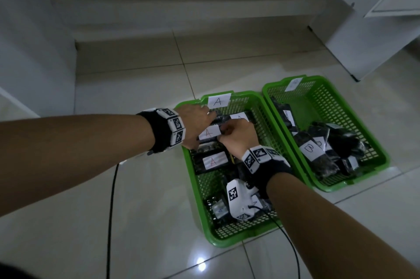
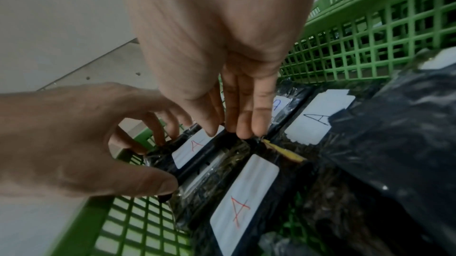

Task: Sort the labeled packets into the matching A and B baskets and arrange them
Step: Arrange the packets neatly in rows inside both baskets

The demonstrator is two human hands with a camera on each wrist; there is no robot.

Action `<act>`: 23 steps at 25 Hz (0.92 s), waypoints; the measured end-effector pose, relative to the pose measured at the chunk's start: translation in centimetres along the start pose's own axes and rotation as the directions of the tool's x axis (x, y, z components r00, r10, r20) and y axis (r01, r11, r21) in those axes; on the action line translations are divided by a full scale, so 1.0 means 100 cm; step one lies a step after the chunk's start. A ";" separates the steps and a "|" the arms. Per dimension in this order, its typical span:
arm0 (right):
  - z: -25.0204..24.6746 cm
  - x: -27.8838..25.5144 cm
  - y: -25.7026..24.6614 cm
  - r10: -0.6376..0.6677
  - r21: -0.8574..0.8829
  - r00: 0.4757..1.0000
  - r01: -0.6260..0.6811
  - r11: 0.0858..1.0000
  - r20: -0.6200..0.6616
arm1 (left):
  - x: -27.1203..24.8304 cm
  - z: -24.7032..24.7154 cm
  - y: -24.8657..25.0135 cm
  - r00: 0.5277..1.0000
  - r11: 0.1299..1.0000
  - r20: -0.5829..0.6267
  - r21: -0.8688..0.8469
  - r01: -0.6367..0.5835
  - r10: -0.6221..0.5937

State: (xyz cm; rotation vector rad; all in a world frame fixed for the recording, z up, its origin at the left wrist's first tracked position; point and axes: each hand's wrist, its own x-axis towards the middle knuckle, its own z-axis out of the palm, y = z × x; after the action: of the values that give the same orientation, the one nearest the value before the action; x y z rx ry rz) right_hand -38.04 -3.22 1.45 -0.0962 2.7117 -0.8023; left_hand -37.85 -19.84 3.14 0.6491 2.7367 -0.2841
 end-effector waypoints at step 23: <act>-0.020 -0.061 0.022 -0.007 -0.415 0.872 0.240 0.878 0.490 | -0.012 -0.009 -0.023 0.976 0.967 -0.135 -0.215 0.139 -0.171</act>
State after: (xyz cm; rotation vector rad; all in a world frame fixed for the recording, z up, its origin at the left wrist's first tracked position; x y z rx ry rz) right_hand -32.85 0.56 3.55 -0.5157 2.3669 -0.1012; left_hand -38.08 -22.09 4.65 0.4165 2.9170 0.0153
